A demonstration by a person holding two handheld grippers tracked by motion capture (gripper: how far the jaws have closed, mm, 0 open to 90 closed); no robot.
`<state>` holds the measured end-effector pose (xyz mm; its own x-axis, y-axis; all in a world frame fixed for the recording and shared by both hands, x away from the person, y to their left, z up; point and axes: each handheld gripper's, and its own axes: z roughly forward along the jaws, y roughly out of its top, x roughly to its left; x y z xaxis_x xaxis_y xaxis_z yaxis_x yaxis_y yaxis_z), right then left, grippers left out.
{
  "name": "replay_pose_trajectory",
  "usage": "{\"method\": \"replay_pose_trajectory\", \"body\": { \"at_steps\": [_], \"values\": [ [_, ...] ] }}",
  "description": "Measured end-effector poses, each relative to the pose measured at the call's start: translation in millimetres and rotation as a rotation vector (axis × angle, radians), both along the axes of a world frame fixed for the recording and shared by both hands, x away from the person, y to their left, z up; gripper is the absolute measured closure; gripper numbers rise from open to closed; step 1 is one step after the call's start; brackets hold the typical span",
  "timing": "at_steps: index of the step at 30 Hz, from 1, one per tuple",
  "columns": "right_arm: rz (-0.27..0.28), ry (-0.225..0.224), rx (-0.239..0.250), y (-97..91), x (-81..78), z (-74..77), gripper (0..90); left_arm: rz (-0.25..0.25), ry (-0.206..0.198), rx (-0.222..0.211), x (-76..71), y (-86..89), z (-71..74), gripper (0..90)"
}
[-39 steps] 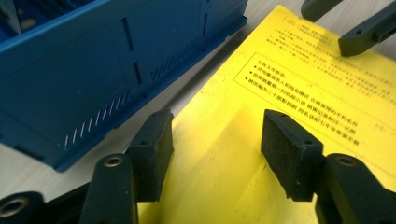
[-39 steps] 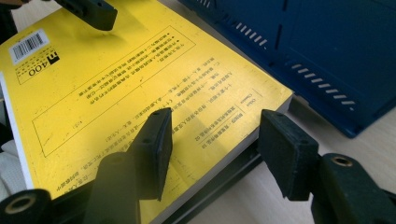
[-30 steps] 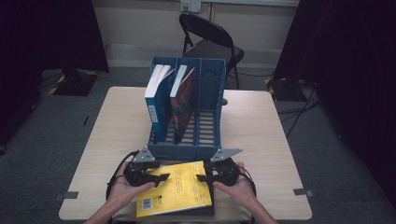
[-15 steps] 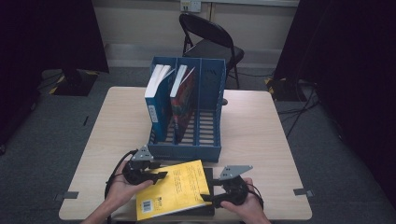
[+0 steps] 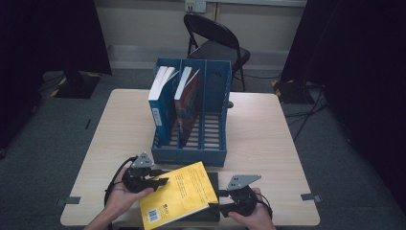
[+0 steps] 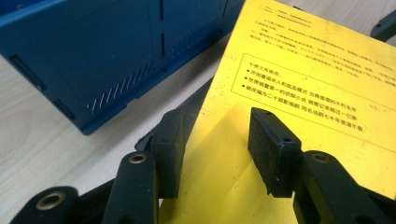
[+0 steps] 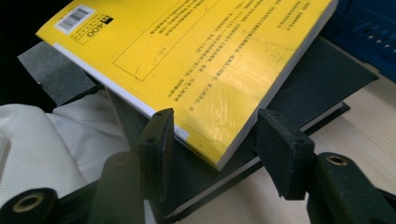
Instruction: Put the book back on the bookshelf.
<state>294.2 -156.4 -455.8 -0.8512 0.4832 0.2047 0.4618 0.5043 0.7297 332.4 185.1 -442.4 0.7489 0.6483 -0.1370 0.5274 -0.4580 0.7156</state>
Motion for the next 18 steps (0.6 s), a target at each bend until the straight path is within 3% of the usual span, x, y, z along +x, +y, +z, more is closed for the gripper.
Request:
{"method": "replay_pose_trajectory", "body": {
  "at_steps": [5, 7, 8, 10, 12, 13, 15, 18],
  "values": [
    [-0.022, -0.019, -0.011, -0.3, -1.0, 1.4, 49.4, -0.005, 0.003, 0.007, -1.4, 0.4, 1.4, 56.7],
    [-0.03, -0.024, -0.013, 0.3, -2.3, 1.7, 49.4, 0.002, 0.011, 0.007, 2.8, -1.8, 2.3, 60.2],
    [-0.033, -0.03, -0.017, 0.5, -3.2, 1.9, 48.8, 0.013, -0.003, 0.014, 5.8, -4.1, 3.1, 63.4],
    [-0.03, -0.023, -0.014, 1.2, -4.1, 1.4, 46.5, 0.014, 0.01, -0.011, 11.7, -8.7, 2.1, 63.5],
    [-0.028, -0.03, -0.024, 3.2, -5.6, 0.3, 47.5, -0.017, 0.008, -0.014, 15.5, -12.8, 1.2, 63.5],
    [-0.029, -0.034, -0.029, 3.4, -5.8, 0.5, 47.5, -0.033, 0.017, -0.031, 15.5, -15.0, 0.4, 63.7],
    [-0.027, -0.023, -0.024, 3.0, -4.3, 0.7, 47.8, -0.044, -0.008, -0.013, 13.5, -16.0, 0.4, 65.2],
    [-0.032, -0.023, -0.021, 2.0, -2.8, 0.4, 48.6, -0.035, 0.014, -0.038, 11.2, -11.5, -1.3, 65.3]
  ]
}}
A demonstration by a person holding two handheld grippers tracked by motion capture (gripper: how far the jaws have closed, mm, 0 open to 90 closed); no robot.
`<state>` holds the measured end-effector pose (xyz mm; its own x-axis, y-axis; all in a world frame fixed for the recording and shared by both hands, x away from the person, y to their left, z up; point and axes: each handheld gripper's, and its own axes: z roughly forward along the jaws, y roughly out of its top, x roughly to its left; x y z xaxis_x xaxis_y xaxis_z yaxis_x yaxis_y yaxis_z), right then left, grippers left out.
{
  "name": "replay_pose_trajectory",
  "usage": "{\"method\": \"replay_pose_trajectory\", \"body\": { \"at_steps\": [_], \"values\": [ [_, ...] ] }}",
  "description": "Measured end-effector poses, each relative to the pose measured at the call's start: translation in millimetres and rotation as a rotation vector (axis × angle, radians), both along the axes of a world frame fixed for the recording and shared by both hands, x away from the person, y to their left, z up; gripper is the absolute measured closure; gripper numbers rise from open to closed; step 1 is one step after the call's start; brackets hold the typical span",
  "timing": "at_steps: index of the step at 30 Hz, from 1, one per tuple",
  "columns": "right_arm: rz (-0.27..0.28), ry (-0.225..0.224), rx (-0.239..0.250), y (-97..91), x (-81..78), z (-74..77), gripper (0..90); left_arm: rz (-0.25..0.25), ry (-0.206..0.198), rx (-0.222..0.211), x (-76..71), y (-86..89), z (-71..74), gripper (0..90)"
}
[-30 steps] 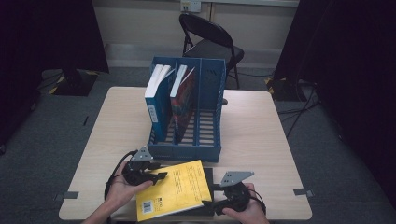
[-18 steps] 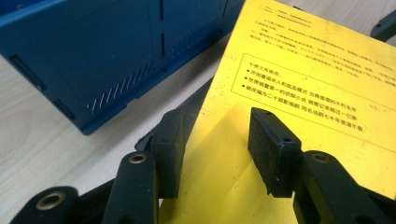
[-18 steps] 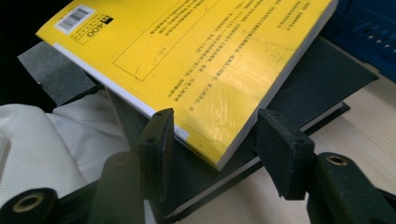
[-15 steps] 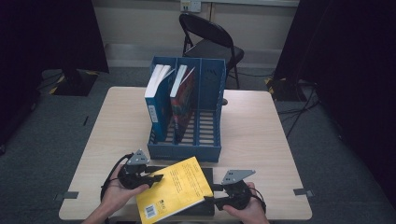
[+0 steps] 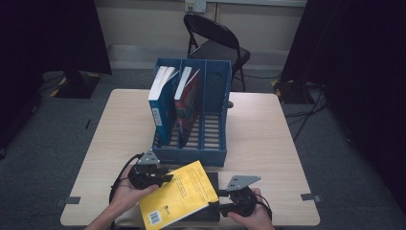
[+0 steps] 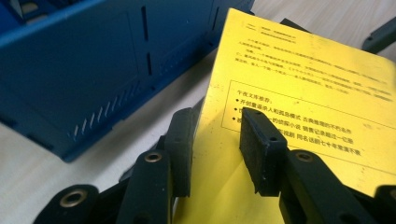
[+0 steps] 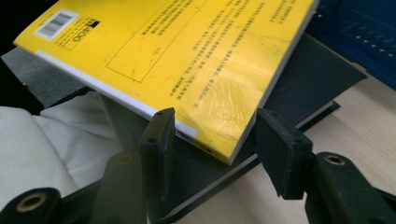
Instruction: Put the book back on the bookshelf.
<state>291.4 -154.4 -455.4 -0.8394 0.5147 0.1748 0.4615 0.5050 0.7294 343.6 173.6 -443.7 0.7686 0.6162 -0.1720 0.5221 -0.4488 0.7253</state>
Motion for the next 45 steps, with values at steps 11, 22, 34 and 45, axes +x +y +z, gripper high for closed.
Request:
{"method": "replay_pose_trajectory", "body": {
  "at_steps": [11, 22, 34, 45],
  "values": [
    [-0.065, -0.007, -0.012, -5.3, 7.4, 1.3, 48.6, 0.003, 0.019, -0.02, -13.1, 7.3, -1.4, 64.9],
    [-0.052, 0.007, -0.006, -3.7, 7.3, -0.1, 47.0, 0.015, -0.002, -0.016, -8.9, -4.2, -1.8, 63.0],
    [-0.088, -0.016, -0.022, -5.0, 22.9, 1.8, 53.5, 0.022, 0.062, -0.038, -25.3, 7.8, -2.4, 61.2],
    [-0.098, -0.044, -0.029, 3.8, 38.3, 3.0, 56.6, 0.023, 0.025, -0.022, -41.6, 14.3, -1.9, 60.2]
  ]
}}
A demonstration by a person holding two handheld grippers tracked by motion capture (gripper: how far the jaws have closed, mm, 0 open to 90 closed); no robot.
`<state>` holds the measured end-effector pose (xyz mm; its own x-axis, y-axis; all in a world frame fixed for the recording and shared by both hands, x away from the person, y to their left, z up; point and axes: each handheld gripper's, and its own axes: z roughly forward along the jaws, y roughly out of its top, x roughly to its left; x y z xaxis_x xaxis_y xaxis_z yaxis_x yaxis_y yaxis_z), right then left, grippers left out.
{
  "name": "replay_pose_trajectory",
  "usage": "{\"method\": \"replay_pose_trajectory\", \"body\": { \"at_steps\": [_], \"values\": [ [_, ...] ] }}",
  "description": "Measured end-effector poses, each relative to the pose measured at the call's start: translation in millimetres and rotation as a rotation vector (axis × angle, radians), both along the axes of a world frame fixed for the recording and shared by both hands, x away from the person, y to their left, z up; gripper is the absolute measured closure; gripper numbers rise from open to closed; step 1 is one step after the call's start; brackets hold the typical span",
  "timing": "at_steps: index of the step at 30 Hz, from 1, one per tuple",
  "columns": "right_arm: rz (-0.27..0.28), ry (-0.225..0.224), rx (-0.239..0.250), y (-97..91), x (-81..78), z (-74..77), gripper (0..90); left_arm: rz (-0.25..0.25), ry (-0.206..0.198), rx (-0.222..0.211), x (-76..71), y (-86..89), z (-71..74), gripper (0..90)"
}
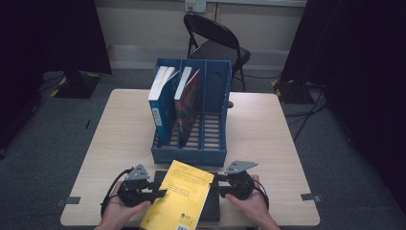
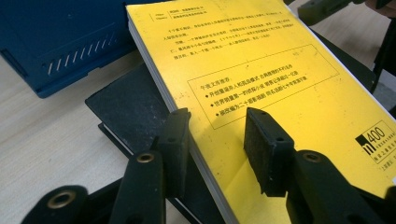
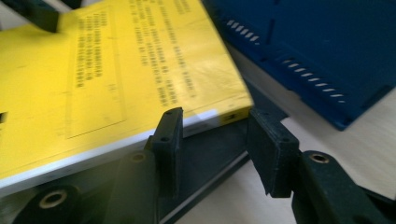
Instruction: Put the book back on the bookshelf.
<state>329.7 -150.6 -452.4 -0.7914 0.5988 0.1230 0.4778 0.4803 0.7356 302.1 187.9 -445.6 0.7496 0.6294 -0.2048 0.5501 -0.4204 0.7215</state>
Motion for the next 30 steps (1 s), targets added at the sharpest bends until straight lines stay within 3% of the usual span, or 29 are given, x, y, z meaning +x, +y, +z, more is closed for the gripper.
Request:
{"method": "replay_pose_trajectory", "body": {
  "at_steps": [2, 5, 9, 12, 16, 26, 30],
  "values": [
    [0.02, 0.002, 0.011, 0.0, -3.7, 1.0, 57.1, -0.002, -0.01, -0.011, 5.1, -1.2, -1.9, 54.9],
    [0.04, 0.009, 0.026, 0.6, -10.1, 2.0, 57.4, 0.02, 0.012, -0.038, 15.6, -2.4, -4.5, 50.5],
    [0.053, 0.017, 0.012, 4.9, -16.1, -0.5, 57.3, 0.011, 0.027, -0.08, 28.3, -5.0, -7.4, 55.5],
    [0.055, 0.026, 0.016, 5.3, -14.6, -1.1, 56.8, 0.008, 0.009, -0.053, 26.5, -6.8, -5.4, 55.9],
    [0.053, 0.024, 0.018, 5.8, -13.3, -1.7, 57.0, 0.021, 0.021, -0.037, 22.4, -5.4, -3.5, 56.9],
    [0.038, 0.008, 0.01, 13.2, -5.0, -1.3, 60.2, 0.046, 0.044, -0.036, 12.3, 2.7, -2.7, 56.8],
    [0.044, 0.024, 0.015, 13.7, 0.4, -1.2, 59.6, 0.047, 0.051, -0.03, 12.1, 4.1, -1.8, 56.9]
  ]
}}
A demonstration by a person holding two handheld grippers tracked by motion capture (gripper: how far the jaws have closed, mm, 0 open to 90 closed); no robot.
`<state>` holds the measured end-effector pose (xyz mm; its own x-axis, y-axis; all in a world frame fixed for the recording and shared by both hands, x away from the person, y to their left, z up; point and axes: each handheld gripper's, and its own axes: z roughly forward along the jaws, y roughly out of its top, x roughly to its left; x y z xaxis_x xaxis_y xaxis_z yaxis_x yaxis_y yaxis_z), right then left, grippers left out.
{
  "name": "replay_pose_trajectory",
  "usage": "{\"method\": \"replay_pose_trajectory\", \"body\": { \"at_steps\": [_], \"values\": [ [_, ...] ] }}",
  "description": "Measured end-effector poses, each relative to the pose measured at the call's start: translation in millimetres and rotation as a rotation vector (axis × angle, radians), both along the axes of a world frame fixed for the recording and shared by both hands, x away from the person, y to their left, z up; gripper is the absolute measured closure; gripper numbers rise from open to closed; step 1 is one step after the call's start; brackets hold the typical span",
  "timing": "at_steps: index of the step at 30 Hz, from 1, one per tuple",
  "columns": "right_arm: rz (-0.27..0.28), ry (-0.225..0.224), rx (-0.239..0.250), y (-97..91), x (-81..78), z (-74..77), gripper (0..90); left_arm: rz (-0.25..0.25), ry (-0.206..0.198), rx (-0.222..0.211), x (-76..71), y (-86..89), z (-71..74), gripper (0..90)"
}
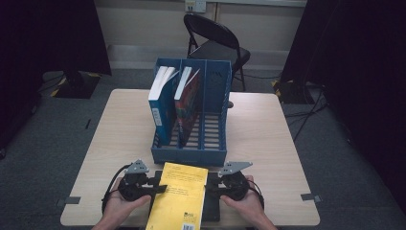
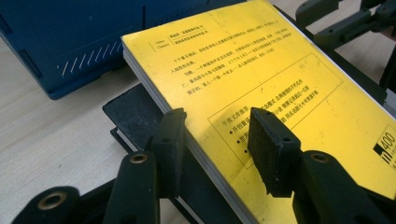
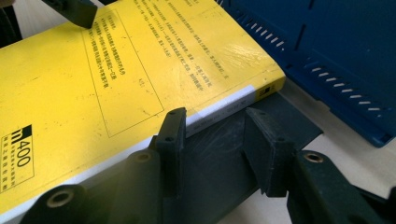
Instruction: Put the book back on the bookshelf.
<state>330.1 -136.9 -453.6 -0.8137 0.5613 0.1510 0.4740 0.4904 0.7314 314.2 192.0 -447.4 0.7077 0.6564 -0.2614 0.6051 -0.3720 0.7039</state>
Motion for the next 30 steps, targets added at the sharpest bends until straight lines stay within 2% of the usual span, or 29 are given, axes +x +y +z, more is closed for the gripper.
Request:
{"method": "replay_pose_trajectory", "body": {
  "at_steps": [5, 7, 12, 17, 23, 25, 28, 30],
  "values": [
    [-0.007, -0.027, -0.033, 7.3, 6.6, 2.4, 60.4, -0.005, 0.001, 0.007, -1.0, 4.0, 0.7, 56.7],
    [-0.013, -0.026, -0.029, 8.8, 9.8, 2.0, 60.5, 0.012, 0.006, 0.001, -1.4, 5.0, 0.4, 56.6],
    [-0.023, -0.033, -0.022, 10.6, 12.3, 1.0, 61.0, 0.014, 0.006, -0.007, 0.0, 7.1, -0.3, 56.5],
    [-0.038, -0.065, -0.015, 13.8, 11.1, -0.8, 63.1, 0.034, 0.01, -0.008, 2.3, 8.4, 0.1, 55.8],
    [-0.036, -0.05, -0.003, 17.0, 14.9, -1.5, 65.2, 0.026, -0.007, -0.002, 3.4, 10.6, -0.6, 49.8],
    [-0.038, -0.053, -0.004, 17.9, 14.5, -1.6, 65.2, 0.034, -0.004, -0.021, 3.0, 11.5, -1.7, 48.5],
    [-0.043, -0.052, 0.001, 18.0, 14.1, -2.2, 65.2, 0.036, 0.01, -0.041, 4.1, 13.7, -2.3, 46.8],
    [-0.042, -0.055, 0.002, 18.5, 13.9, -2.3, 65.2, 0.052, 0.029, -0.026, 7.2, 15.1, -3.7, 43.8]
  ]
}}
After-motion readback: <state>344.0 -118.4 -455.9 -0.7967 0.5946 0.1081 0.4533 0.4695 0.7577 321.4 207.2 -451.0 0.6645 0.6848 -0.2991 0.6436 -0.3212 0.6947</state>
